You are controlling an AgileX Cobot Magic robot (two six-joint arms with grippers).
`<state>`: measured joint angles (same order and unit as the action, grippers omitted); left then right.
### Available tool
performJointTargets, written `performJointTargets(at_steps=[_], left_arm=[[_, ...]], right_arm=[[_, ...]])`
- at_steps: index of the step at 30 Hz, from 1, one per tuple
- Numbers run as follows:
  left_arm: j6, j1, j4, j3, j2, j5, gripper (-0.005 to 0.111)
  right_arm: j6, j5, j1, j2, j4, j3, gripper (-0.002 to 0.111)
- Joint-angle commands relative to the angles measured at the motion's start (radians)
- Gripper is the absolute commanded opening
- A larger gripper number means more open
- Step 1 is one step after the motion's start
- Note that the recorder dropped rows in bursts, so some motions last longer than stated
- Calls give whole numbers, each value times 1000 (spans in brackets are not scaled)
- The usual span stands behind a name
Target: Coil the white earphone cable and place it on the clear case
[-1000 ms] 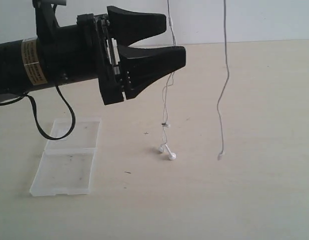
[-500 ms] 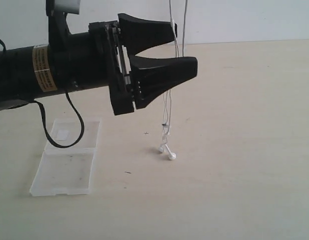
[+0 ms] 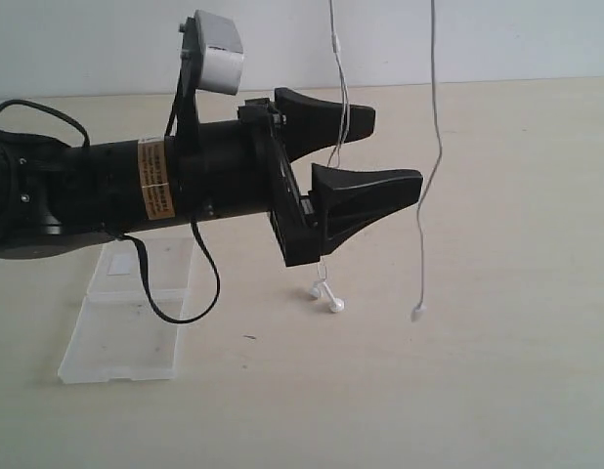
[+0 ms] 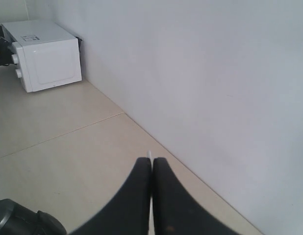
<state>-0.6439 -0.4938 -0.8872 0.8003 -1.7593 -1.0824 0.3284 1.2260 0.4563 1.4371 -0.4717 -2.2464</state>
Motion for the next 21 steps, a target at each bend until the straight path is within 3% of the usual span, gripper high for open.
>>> performJointTargets(at_steps=[1, 19, 21], left_arm=[[21, -5, 59, 5, -20, -56, 82], [41, -7, 98, 5, -22, -75, 82], [41, -7, 88, 5, -22, -75, 78]], right_arm=[[9, -5, -2, -6, 0, -4, 0], [9, -5, -2, -6, 0, -4, 0], [9, -5, -2, -6, 0, -4, 0]])
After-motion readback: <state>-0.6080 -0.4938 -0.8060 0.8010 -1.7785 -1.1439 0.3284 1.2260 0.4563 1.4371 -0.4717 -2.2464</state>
